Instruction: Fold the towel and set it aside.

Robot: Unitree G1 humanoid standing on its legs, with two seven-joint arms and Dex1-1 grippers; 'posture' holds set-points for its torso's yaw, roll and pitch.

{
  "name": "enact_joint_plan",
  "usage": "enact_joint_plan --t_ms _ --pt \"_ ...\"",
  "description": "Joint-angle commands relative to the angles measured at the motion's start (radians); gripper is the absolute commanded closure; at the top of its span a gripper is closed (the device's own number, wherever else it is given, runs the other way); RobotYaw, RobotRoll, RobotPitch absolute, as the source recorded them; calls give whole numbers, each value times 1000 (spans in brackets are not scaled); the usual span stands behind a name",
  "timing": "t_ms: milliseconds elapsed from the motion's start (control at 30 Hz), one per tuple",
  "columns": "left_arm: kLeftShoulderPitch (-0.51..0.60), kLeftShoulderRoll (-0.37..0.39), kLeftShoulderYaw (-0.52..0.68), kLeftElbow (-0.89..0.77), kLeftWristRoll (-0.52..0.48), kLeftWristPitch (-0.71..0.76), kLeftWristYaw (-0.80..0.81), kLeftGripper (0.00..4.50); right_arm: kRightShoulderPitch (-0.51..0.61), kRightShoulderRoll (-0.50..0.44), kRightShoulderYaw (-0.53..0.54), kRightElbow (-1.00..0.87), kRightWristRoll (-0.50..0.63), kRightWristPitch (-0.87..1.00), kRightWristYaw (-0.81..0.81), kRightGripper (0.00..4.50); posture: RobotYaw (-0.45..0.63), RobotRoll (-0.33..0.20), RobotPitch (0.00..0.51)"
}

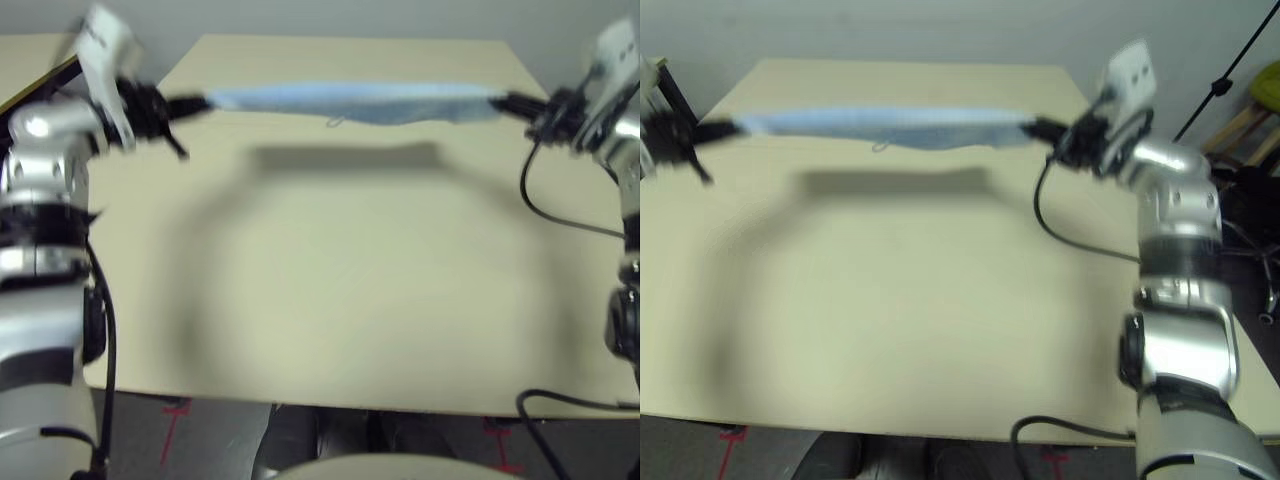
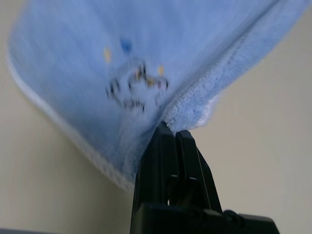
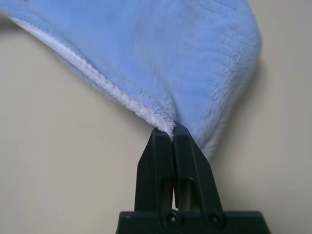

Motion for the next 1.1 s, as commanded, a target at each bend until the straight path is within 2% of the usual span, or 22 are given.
enact_joint_plan --t_ms 33,267,467,633,733,833,1100 --pt "90 42 24 -134 -57 115 -39 4470 88 -12 17 -89 -4 -13 10 4500 138 0 86" --pt "223 156 49 -270 -147 309 -113 4470 200 -114 47 -170 24 61 147 4500 137 0 97" --pt "316 227 88 -357 -209 398 -139 4470 289 -204 55 -253 68 128 245 4500 138 0 94" --pt "396 286 137 -402 -260 442 -171 4470 409 -313 52 -408 163 269 347 4500 143 0 93" --pt "431 325 149 -419 -283 455 -200 4470 441 -361 51 -449 198 323 375 4500 143 0 93" --pt "396 316 140 -395 -283 450 -183 4470 400 -353 54 -419 188 308 352 4500 141 0 94" --pt "197 223 25 -236 -196 376 -145 4470 141 -226 149 -148 48 141 280 4500 147 0 107"
